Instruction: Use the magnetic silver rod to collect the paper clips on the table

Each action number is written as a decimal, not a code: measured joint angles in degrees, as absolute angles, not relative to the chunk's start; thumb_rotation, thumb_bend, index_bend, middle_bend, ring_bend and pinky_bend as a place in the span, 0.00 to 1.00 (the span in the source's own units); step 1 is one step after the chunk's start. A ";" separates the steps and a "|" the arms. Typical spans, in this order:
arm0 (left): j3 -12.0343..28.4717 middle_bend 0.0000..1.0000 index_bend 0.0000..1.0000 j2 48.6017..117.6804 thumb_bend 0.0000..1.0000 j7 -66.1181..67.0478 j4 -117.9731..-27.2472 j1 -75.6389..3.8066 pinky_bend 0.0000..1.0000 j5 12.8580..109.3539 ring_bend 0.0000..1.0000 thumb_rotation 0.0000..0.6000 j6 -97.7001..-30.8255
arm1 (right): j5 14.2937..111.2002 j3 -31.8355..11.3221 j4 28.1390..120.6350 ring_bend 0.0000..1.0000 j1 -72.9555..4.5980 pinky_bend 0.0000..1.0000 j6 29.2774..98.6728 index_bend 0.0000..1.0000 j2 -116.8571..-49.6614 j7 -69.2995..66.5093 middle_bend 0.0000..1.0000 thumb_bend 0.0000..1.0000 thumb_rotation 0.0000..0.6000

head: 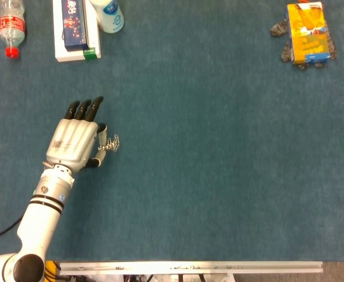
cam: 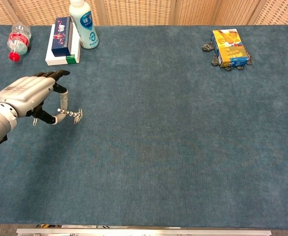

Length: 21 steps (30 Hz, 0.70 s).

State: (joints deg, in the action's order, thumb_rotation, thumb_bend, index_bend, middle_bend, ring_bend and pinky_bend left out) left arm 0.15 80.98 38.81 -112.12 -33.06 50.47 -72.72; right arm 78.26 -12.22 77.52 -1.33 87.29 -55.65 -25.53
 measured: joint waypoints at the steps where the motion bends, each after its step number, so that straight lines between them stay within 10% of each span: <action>1: 0.10 0.03 0.61 81.08 0.36 38.70 -111.87 -32.98 0.00 50.39 0.00 1.00 -72.55 | 78.25 -12.20 77.46 0.00 -1.31 0.01 87.29 0.24 -55.68 -25.60 0.16 0.37 1.00; 21: 0.43 0.03 0.61 81.24 0.36 36.73 -108.47 -31.87 0.00 49.14 0.00 1.00 -70.52 | 78.82 -11.99 77.90 0.00 -1.80 0.01 86.98 0.24 -55.83 -24.86 0.16 0.37 1.00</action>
